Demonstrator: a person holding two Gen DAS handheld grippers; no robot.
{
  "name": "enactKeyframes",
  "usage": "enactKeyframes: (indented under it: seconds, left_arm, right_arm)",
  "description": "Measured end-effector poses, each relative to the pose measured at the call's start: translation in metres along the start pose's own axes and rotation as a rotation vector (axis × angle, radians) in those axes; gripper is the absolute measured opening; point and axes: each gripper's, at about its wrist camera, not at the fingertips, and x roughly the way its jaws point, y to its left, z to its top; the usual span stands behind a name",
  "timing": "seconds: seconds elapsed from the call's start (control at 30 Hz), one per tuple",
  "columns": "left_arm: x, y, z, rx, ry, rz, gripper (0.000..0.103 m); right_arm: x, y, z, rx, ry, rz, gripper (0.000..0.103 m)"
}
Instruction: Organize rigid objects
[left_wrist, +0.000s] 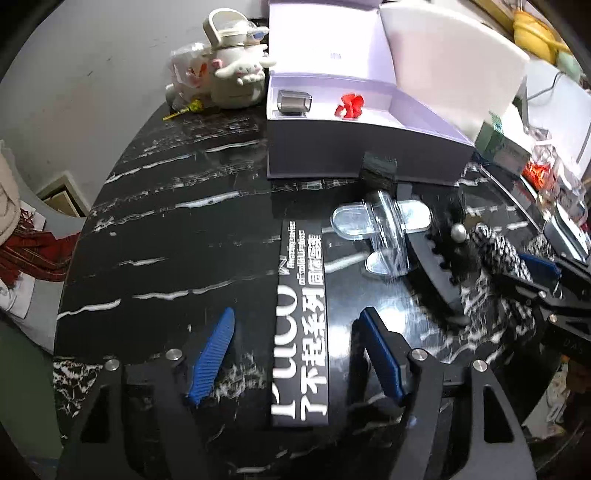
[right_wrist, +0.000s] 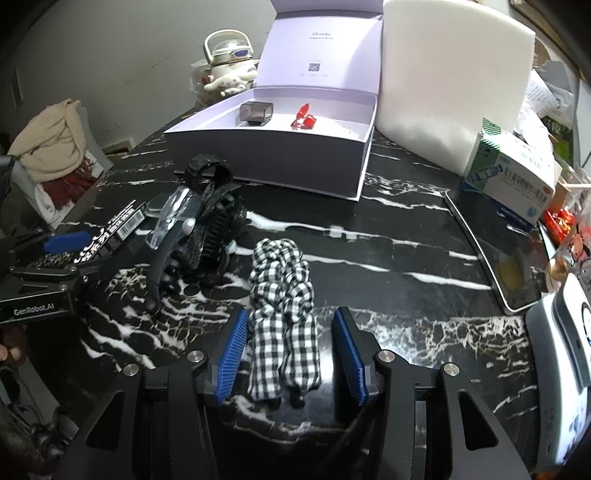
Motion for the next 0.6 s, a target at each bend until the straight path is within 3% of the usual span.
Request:
enactKeyframes:
  seconds: [0.1, 0.23, 0.3, 0.37, 0.6]
  left_arm:
    - [0.003, -0.003, 0.002, 0.015, -0.004, 0.002, 0.068]
    - [0.003, -0.007, 0.005, 0.028, -0.011, -0.01, 0.049]
    - [0.002, -0.009, 0.006, 0.027, -0.008, -0.011, 0.039]
    - [0.001, -0.012, 0.006, 0.039, -0.007, -0.021, 0.028]
    - [-0.004, -0.021, 0.0, 0.074, -0.008, -0.038, 0.025]
  right_arm:
    - [0.003, -0.002, 0.003, 0.007, -0.006, 0.007, 0.048]
    - [0.005, -0.001, 0.005, 0.002, -0.011, 0.009, 0.048]
    - [0.005, 0.001, 0.005, -0.016, -0.015, 0.005, 0.031]
    - [0.006, 0.003, 0.005, -0.033, -0.015, -0.005, 0.026]
    - [0.003, 0.008, 0.001, -0.058, -0.019, -0.002, 0.024]
